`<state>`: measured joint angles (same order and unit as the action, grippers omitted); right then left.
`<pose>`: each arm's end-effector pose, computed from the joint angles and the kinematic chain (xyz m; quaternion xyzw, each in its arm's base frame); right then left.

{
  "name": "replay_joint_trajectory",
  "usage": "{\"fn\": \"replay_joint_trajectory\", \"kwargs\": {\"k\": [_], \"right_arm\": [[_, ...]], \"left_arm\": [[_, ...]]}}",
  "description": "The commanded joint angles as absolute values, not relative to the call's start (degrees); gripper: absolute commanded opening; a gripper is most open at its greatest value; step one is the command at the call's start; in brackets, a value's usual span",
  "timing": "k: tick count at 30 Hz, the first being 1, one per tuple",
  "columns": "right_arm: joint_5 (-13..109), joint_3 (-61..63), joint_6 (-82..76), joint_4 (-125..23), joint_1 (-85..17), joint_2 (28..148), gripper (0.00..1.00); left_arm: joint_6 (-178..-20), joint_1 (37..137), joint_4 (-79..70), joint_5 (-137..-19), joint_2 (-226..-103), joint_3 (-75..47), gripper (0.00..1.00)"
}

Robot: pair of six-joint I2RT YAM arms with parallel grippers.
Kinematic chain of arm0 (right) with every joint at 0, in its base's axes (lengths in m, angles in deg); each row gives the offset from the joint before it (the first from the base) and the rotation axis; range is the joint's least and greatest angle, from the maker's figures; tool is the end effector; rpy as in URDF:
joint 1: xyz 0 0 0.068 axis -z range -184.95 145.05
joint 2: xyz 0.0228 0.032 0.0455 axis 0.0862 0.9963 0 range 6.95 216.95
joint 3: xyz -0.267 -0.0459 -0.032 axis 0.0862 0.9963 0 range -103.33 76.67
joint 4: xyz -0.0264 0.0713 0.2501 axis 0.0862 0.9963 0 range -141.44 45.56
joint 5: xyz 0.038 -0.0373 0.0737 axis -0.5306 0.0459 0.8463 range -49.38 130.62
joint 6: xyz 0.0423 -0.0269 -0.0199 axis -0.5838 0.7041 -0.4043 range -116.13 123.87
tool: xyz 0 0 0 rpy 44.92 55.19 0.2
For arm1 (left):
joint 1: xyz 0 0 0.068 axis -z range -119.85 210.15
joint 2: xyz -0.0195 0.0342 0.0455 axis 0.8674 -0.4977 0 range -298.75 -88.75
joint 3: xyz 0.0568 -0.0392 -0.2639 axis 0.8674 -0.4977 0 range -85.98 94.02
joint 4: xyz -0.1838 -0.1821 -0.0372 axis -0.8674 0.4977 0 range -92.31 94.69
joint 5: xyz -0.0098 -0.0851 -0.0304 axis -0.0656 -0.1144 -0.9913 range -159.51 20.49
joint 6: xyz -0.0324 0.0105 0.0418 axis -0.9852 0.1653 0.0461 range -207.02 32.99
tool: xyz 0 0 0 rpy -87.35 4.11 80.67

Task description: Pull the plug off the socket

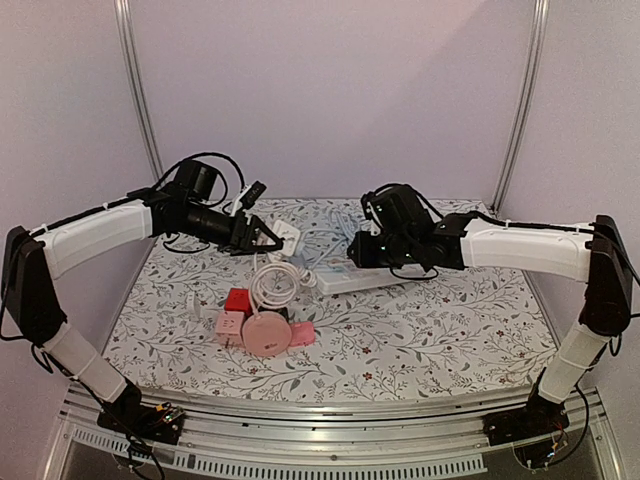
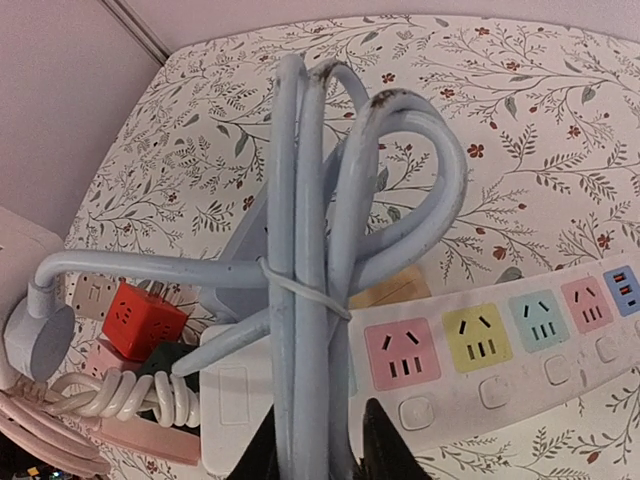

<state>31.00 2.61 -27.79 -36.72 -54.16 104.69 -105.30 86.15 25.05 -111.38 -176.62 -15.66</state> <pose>0.2589 0.2909 0.2639 -0.1008 0.8922 0.2238 0.3791 0.2889 -0.1672 0.2896 0.1946 0.8514 -0.4406 0.2074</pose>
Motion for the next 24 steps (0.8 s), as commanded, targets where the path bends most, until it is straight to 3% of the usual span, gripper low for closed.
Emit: {"fn": "replay_joint_trajectory", "kwargs": {"k": [1,3,6,11,18,24], "right_arm": [[31.38,4.03,-23.92,-31.27,-51.56,100.93,0.41],[32.66,4.79,-22.19,-31.22,-51.6,99.71,0.61],[34.4,6.23,-20.55,-30.94,-51.61,97.62,0.72],[39.21,5.45,-23.19,-30.29,-51.63,94.33,0.72],[45.57,6.3,-46.43,-38.44,-52.43,95.0,0.69],[40.94,4.1,-53.49,-40.54,-57.39,96.19,0.68]], "left_arm": [[-103.02,84.72,22.5,-115.14,-174.23,-13.23,0.14],[-100.75,86.84,25.15,-118.26,-175.53,-11.6,0.14],[-98.21,89.63,27.16,-119.73,-175.8,-10.93,0.14],[-97.04,91.15,27.57,-121.18,-175.64,-10.9,0.14],[-98.63,93.49,23.49,-117.46,-174.63,-13.41,0.13],[-102.49,96.09,15.48,-109.77,-171.92,-18.5,0.13]]}}
